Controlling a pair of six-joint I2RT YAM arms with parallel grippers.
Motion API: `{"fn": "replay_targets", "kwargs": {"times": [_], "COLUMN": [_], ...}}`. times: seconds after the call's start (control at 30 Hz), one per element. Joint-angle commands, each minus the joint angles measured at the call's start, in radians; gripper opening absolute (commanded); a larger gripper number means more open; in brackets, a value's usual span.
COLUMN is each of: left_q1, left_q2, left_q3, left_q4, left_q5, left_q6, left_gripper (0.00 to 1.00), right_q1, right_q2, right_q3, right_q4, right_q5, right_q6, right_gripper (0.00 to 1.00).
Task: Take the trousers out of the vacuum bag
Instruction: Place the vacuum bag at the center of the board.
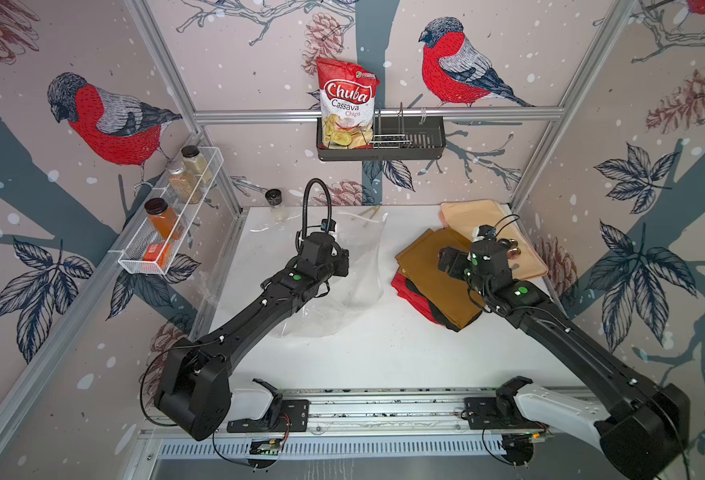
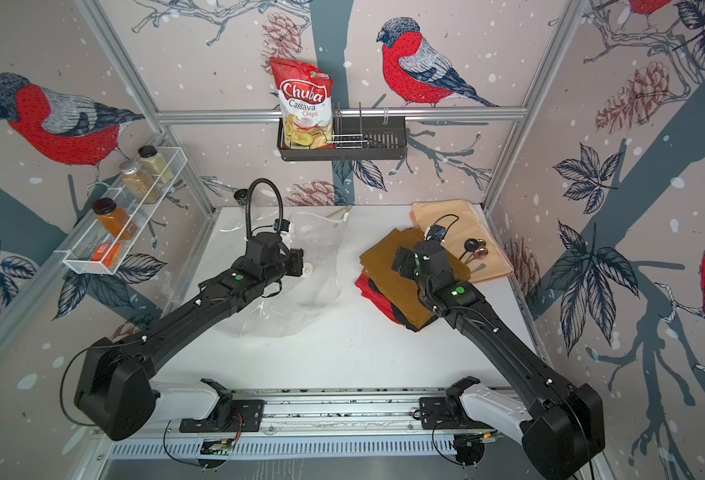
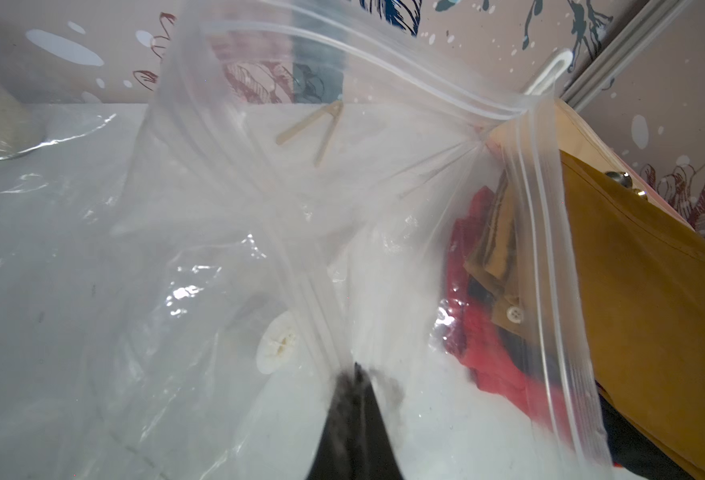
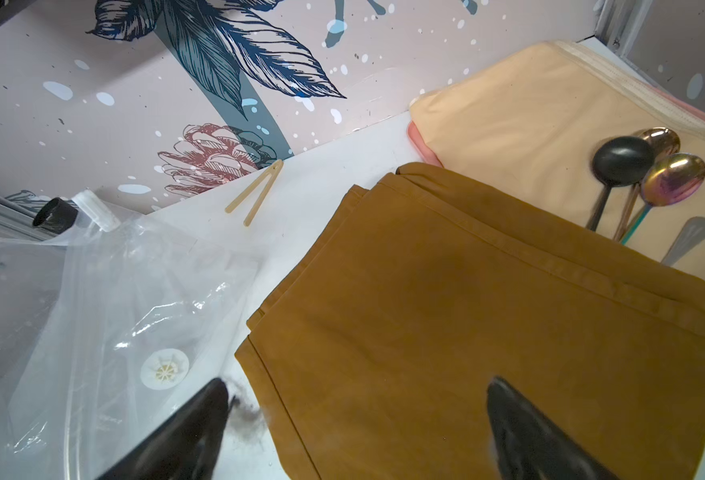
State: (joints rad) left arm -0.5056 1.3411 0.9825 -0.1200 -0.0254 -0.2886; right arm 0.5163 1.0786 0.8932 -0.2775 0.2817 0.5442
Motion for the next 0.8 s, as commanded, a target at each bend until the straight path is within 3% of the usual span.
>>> {"fn": "replay_targets", "kwargs": {"times": [0.0,0.4,0.77], "left_q1": [0.002,0.001,-0.001], "left_q2": [0.000,-0.020,0.059], "left_q3": [0.010,0.010,0.080], "left_q4": [0.020,0.049,0.129], "left_q5": [0.120,0.234,0.305], "left_q6": [0.016,0.022,-0.027], "left_gripper": [0.00,0.00,0.00], "right_q1": [0.001,-0.009,-0.022], "right_q2": [-0.008,0.028,0.041], "right_q3": [-0.011,-0.021,-0.040], "right_q4": [0.065,0.126,0.156], "right_q5": [-0.022,-0.047,-0.061], "right_q6": [-0.048,-0.107,-0.103], "right_gripper": [0.97,0.97,0.97]}}
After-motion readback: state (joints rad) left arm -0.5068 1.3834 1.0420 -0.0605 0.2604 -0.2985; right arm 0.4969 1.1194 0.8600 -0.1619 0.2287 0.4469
